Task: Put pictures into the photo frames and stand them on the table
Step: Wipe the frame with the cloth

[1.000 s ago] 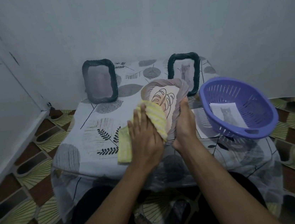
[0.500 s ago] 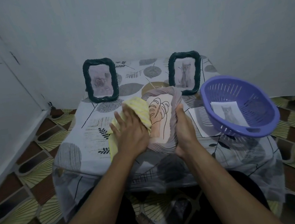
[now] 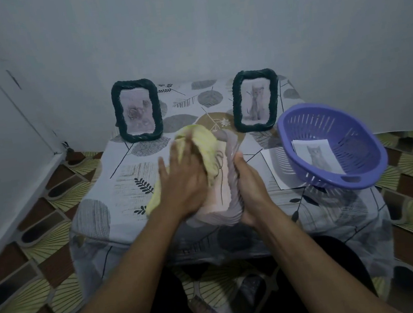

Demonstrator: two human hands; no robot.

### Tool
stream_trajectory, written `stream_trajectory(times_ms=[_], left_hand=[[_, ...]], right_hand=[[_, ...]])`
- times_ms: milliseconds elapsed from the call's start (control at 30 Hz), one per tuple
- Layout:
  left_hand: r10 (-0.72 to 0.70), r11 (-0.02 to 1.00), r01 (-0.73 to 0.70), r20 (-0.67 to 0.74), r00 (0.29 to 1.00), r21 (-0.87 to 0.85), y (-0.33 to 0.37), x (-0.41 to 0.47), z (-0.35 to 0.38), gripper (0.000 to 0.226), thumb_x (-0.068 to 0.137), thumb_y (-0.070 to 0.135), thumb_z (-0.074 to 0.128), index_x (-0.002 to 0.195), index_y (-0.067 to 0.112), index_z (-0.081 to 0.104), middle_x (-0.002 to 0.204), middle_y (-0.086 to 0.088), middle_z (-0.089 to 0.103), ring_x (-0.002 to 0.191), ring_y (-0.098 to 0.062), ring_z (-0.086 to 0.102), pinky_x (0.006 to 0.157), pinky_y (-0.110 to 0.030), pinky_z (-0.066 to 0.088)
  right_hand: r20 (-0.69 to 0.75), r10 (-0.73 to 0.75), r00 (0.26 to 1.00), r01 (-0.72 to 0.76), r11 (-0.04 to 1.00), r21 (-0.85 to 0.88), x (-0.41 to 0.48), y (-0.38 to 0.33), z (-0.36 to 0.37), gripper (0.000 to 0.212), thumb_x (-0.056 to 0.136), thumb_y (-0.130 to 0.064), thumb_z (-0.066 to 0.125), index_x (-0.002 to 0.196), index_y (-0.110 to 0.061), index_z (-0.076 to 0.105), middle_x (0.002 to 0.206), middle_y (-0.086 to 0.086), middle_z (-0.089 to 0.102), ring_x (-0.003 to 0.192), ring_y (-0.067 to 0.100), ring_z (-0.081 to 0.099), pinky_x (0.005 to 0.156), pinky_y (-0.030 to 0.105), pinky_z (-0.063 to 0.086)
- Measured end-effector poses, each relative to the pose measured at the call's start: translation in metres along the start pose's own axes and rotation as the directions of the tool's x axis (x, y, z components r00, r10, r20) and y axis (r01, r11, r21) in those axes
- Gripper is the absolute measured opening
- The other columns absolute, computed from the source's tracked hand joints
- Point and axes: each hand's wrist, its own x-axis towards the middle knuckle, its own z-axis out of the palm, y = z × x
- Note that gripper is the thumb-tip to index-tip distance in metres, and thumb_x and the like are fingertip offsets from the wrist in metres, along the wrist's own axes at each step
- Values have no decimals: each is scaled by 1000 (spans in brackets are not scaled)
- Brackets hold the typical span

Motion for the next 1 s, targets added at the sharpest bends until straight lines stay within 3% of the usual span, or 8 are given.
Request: stream_trajectory(times_ms=[133, 333, 500, 567, 667, 800, 867, 1000], left_hand=[[-123, 986, 117, -40, 992, -119, -2, 12, -3, 64, 103, 39, 15, 157, 17, -12, 164, -6, -19, 151, -30, -17, 120, -56, -8], [327, 942, -325, 9, 945, -85, 39, -28, 8, 67, 97, 36, 12, 157, 11, -5, 165, -14, -7, 150, -26, -20, 122, -48, -9], [484, 873, -487, -80, 872, -27, 38, -42, 28, 61, 96, 32, 22, 154, 10, 24, 161, -11, 25, 152, -26, 10, 121, -47, 11], [432, 902, -432, -118, 894, 23, 25, -32, 26, 59, 94, 32, 29, 150, 17, 17, 165, -3, 11, 151, -26, 13, 119, -56, 17], [170, 985, -171, -122, 978, -1, 5, -8, 14, 67, 102, 37, 35, 150, 30, -11, 151, 18, -41, 148, -19, -23, 116, -65, -3], [-79, 992, 59, -176, 981, -112, 5, 10, -5, 67, 98, 37, 20, 157, 19, -7, 163, 4, -24, 149, -28, -24, 116, -59, -12], [-27, 990, 7, -144, 989, -138, 15, 8, -6, 70, 94, 41, 11, 157, 17, -8, 164, -5, -19, 149, -28, -24, 119, -56, -13], [326, 937, -331, -59, 943, -109, 43, -17, 7, 76, 92, 44, 17, 155, 13, -10, 159, -15, -24, 147, -27, -29, 121, -51, -10]], right_hand=[[-1, -40, 999, 40, 997, -71, -1, 2, 4, 45, 107, -42, 37, 119, -10, 65, 103, 8, 76, 100, 20, 72, 88, 39, 59], [-86, -99, 991, 90, 991, -104, 11, -17, 2, 46, 107, -40, 37, 114, -8, 69, 105, 13, 75, 102, 28, 72, 95, 45, 55], [-94, -120, 988, 108, 986, -126, 15, -26, -14, 49, 106, -45, 35, 124, -11, 66, 114, 11, 73, 108, 28, 69, 98, 50, 53], [-70, -93, 993, 86, 991, -104, 11, -23, -18, 48, 107, -44, 35, 126, -11, 64, 118, 13, 72, 111, 30, 68, 101, 52, 51], [29, -32, 999, 35, 990, -135, 4, -15, -18, 49, 107, -42, 35, 129, -8, 62, 121, 18, 70, 115, 33, 66, 104, 54, 48], [78, -20, 997, 35, 980, -196, -4, -13, -11, 47, 107, -39, 36, 129, -6, 61, 114, 18, 72, 106, 28, 70, 93, 43, 56], [70, -33, 997, 47, 977, -206, -3, -16, -8, 46, 107, -38, 36, 126, -5, 63, 115, 19, 71, 108, 29, 69, 96, 45, 54], [3, -98, 995, 97, 974, -203, 3, -30, -6, 44, 107, -36, 38, 115, -5, 69, 108, 18, 74, 101, 29, 72, 88, 40, 58]])
